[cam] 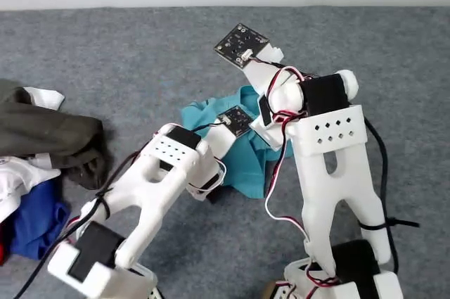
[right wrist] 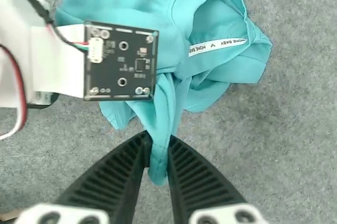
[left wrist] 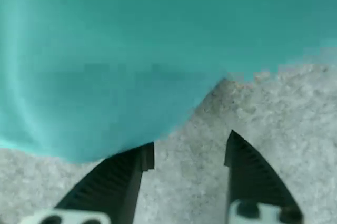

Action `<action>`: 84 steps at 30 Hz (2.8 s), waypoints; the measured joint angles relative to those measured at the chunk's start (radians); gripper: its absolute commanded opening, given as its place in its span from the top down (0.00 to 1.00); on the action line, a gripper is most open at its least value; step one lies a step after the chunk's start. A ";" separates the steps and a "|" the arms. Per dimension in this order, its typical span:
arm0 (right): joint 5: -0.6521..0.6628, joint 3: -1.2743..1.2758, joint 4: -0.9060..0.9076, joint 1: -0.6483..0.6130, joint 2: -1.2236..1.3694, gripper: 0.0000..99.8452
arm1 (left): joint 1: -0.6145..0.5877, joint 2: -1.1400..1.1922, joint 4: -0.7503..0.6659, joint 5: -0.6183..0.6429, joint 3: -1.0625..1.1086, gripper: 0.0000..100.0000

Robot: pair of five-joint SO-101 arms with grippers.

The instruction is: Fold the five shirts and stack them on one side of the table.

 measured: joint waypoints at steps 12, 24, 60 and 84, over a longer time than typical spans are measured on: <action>0.000 0.000 0.000 0.000 0.000 0.99 | -0.009 0.072 -0.147 0.000 -0.014 0.78; 0.000 0.000 0.000 0.000 0.000 0.99 | -0.063 0.321 -0.094 0.074 -0.269 0.91; 0.238 0.000 -0.071 0.569 -0.206 0.99 | -0.384 -0.402 0.258 0.054 -0.442 0.99; 0.262 0.000 -0.032 0.658 -0.212 0.99 | -0.325 -0.396 0.500 0.054 -0.442 0.82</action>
